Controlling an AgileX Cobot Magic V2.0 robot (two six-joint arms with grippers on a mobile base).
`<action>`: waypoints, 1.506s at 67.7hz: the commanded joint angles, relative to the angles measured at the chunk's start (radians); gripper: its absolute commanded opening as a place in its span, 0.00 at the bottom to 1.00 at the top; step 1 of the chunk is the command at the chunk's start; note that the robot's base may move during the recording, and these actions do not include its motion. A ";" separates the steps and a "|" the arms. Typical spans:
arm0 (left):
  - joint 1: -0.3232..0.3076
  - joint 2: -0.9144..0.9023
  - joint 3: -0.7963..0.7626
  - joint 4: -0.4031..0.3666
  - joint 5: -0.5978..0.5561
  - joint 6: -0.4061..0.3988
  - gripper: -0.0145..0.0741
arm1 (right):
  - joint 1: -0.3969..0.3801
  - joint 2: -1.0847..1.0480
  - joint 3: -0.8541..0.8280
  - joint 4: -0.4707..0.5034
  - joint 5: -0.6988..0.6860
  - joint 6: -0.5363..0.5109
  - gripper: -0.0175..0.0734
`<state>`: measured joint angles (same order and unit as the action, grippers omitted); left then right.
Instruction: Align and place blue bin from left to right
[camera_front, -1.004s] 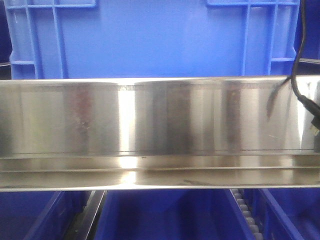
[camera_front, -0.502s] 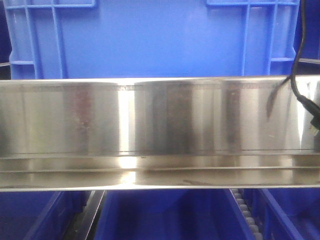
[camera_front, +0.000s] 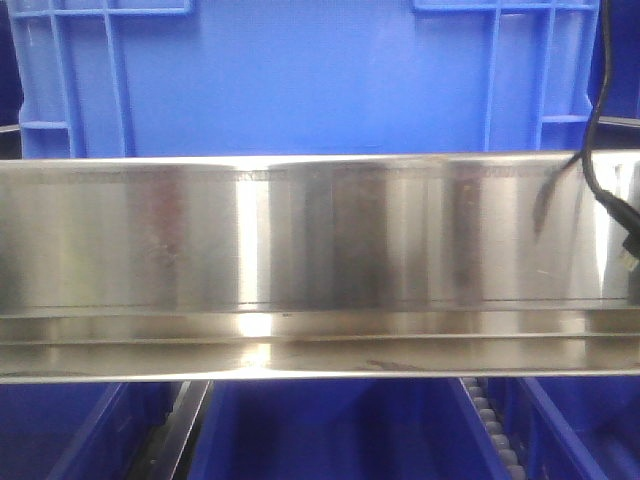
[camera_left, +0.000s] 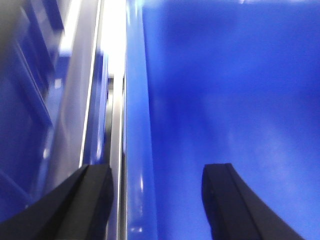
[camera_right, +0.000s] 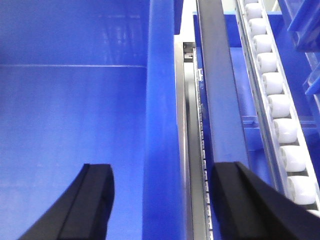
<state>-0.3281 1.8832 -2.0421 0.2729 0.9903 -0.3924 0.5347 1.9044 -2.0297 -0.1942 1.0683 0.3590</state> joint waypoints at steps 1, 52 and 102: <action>-0.007 0.008 -0.011 0.000 0.001 -0.010 0.52 | -0.005 -0.006 -0.007 -0.012 -0.015 -0.001 0.54; -0.009 0.027 -0.011 0.041 0.039 -0.012 0.52 | -0.005 -0.006 -0.007 -0.012 -0.027 -0.001 0.54; -0.009 0.029 -0.011 0.041 0.042 -0.012 0.52 | -0.005 0.006 -0.007 -0.012 -0.027 -0.001 0.54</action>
<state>-0.3304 1.9169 -2.0421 0.3157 1.0324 -0.3964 0.5347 1.9130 -2.0297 -0.1942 1.0542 0.3590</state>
